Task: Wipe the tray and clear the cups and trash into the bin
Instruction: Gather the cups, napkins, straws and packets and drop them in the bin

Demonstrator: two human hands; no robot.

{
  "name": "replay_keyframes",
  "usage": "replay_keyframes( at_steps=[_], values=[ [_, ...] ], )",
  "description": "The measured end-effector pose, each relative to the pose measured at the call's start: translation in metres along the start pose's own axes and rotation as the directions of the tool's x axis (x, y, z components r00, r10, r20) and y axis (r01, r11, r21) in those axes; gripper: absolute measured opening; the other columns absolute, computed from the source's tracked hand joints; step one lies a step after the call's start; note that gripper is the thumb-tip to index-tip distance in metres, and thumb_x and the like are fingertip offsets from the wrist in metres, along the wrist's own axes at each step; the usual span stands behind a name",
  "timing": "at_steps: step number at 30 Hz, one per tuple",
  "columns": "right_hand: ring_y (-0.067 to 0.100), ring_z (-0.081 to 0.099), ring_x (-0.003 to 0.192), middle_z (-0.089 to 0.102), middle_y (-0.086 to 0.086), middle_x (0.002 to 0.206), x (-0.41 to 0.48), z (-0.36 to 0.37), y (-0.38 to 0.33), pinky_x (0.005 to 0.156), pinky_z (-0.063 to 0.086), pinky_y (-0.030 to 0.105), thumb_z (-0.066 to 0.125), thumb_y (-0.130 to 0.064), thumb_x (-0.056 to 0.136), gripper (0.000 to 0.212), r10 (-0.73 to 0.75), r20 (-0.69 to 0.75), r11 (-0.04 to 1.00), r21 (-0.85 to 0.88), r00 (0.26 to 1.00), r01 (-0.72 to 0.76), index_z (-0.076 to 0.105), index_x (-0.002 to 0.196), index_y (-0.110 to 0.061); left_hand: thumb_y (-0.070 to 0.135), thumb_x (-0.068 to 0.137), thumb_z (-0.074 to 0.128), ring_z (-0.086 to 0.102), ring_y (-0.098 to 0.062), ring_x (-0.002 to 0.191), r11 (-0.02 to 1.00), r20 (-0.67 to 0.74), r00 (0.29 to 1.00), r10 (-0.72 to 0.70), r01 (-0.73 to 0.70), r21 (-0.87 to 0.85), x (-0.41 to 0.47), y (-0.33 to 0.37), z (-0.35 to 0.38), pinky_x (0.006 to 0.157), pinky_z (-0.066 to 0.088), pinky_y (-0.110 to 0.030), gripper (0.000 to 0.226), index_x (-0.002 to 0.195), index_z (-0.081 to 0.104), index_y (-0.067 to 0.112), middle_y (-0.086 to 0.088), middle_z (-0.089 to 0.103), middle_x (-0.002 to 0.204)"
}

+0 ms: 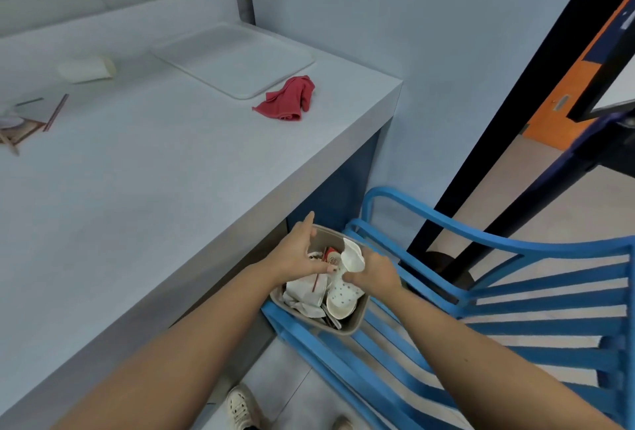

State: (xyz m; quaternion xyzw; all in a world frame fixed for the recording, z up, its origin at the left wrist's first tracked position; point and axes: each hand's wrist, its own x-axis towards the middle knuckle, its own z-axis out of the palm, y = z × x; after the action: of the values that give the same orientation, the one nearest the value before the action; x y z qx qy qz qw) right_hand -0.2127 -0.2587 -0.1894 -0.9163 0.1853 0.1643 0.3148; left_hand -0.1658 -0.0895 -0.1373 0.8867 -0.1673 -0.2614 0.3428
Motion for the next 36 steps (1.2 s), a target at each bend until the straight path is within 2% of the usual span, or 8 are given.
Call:
replay_keyframes(
  at_steps=[9, 16, 21, 25, 28, 32, 34, 36],
  values=[
    [0.028, 0.051, 0.118, 0.043, 0.012, 0.133, 0.003, 0.054, -0.001, 0.088, 0.047, 0.035, 0.054, -0.04, 0.089, 0.063, 0.067, -0.039, 0.955, -0.288, 0.997, -0.075, 0.029, 0.139, -0.011, 0.031, 0.079, 0.072, 0.046, -0.021, 0.125, 1.0, -0.064, 0.998, 0.001, -0.002, -0.023, -0.009, -0.009, -0.001, 0.101, 0.041, -0.031, 0.099, 0.15, 0.004, 0.021, -0.005, 0.037, 0.139],
    [0.031, 0.017, 0.141, 0.021, 0.015, 0.152, 0.003, 0.087, 0.013, 0.111, 0.021, 0.048, 0.02, -0.059, 0.095, 0.079, 0.025, 0.025, 0.699, -0.715, 0.999, 0.001, 0.001, 0.151, -0.006, 0.032, 0.08, 0.071, 0.042, -0.017, 0.129, 1.0, -0.061, 0.998, -0.022, 0.023, 0.018, -0.011, -0.015, -0.002, 0.097, 0.035, -0.023, 0.098, 0.15, 0.003, 0.023, -0.003, 0.035, 0.143],
    [0.03, -0.007, 0.147, 0.001, 0.015, 0.159, 0.012, 0.077, 0.01, 0.116, 0.005, 0.055, 0.019, -0.069, 0.09, 0.091, 0.104, 0.146, 0.652, -0.757, 0.984, 0.043, -0.006, 0.15, -0.005, 0.031, 0.081, 0.07, 0.04, -0.018, 0.132, 0.999, -0.038, 0.999, -0.014, 0.015, 0.036, -0.012, -0.015, -0.004, 0.102, 0.037, -0.027, 0.096, 0.15, 0.003, 0.023, -0.004, 0.033, 0.146],
    [0.03, 0.0, 0.147, 0.007, 0.012, 0.158, 0.018, 0.052, -0.007, 0.115, 0.011, 0.053, 0.028, -0.078, 0.081, 0.1, 0.128, 0.204, 0.728, -0.683, 0.971, 0.048, -0.002, 0.151, -0.013, 0.03, 0.083, 0.068, 0.043, -0.017, 0.129, 0.999, -0.06, 0.998, 0.025, -0.023, 0.037, -0.01, -0.008, -0.01, 0.103, 0.04, -0.03, 0.091, 0.15, 0.006, 0.024, -0.003, 0.034, 0.144],
    [0.03, 0.023, 0.141, 0.026, 0.009, 0.153, 0.023, 0.023, -0.034, 0.112, 0.024, 0.046, 0.036, -0.075, 0.082, 0.09, 0.1, 0.242, 0.805, -0.59, 0.965, 0.064, 0.018, 0.15, -0.019, 0.027, 0.086, 0.064, 0.05, -0.012, 0.114, 0.998, -0.143, 0.987, 0.068, -0.067, 0.012, -0.008, -0.002, -0.017, 0.093, 0.043, -0.023, 0.079, 0.148, 0.015, 0.024, 0.0, 0.043, 0.135],
    [0.022, 0.057, 0.103, 0.061, 0.007, 0.117, 0.023, -0.027, -0.087, 0.083, 0.043, 0.03, 0.048, -0.049, 0.091, 0.052, 0.051, 0.358, 0.812, -0.559, 0.932, 0.17, 0.054, 0.127, -0.013, 0.019, 0.089, 0.06, 0.055, -0.007, 0.089, 0.981, -0.329, 0.928, 0.177, -0.192, -0.015, -0.004, 0.015, -0.032, 0.074, 0.042, -0.01, 0.051, 0.137, 0.042, 0.016, 0.002, 0.056, 0.11],
    [0.023, 0.058, 0.086, 0.062, 0.008, 0.094, 0.013, -0.055, -0.117, 0.078, 0.045, 0.031, 0.049, -0.045, 0.092, 0.045, 0.064, 0.383, 0.791, -0.583, 0.922, 0.187, 0.058, 0.116, -0.007, 0.016, 0.09, 0.058, 0.056, -0.006, 0.082, 0.965, -0.41, 0.888, 0.211, -0.256, -0.058, -0.004, 0.024, -0.046, 0.071, 0.043, -0.006, 0.034, 0.123, 0.055, 0.013, 0.004, 0.059, 0.098],
    [0.026, 0.064, 0.086, 0.066, 0.011, 0.093, 0.007, -0.078, -0.145, 0.081, 0.051, 0.034, 0.051, -0.044, 0.092, 0.045, 0.055, 0.39, 0.813, -0.552, 0.919, 0.185, 0.059, 0.111, -0.004, 0.014, 0.09, 0.057, 0.056, -0.002, 0.075, 0.944, -0.489, 0.837, 0.246, -0.321, -0.073, -0.004, 0.032, -0.065, 0.069, 0.044, -0.006, 0.02, 0.109, 0.063, 0.01, 0.005, 0.062, 0.091]
  ],
)
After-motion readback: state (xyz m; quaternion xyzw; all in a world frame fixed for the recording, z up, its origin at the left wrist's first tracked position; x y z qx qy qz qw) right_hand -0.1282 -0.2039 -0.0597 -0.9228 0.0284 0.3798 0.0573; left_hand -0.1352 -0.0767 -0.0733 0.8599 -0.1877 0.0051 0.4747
